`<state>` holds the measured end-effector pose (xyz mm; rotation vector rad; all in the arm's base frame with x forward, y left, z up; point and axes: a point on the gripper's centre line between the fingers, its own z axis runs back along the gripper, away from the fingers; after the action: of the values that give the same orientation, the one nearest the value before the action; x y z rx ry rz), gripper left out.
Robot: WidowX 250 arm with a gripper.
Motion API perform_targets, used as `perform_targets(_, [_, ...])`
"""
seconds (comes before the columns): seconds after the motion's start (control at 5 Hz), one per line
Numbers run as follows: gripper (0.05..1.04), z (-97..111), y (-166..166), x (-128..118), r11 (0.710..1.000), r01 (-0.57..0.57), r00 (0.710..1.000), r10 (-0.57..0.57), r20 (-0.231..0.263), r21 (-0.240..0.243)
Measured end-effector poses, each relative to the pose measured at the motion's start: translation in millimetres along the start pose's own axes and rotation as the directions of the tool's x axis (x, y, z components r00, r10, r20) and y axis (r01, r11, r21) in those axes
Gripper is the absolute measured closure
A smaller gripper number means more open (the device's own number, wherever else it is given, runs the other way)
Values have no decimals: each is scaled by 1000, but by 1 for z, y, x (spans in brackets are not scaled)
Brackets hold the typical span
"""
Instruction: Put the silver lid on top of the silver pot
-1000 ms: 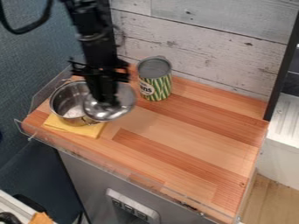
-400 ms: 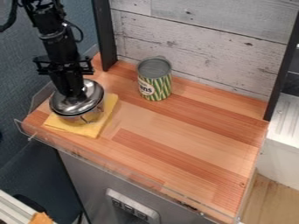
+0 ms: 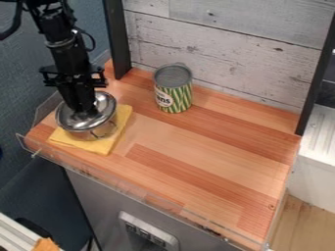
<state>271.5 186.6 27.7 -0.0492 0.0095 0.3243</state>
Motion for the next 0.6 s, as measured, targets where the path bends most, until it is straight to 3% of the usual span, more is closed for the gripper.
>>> perform_targets(0.2, [752,-1,-2,0,1000,0,1000,0,0,0])
perform_targets(0.4, [472,0,-2,-2,1000,-11,1000,11,-7,7])
perform_targets(0.6, [175,26,-4,-2,999,26,998,-28,48,41])
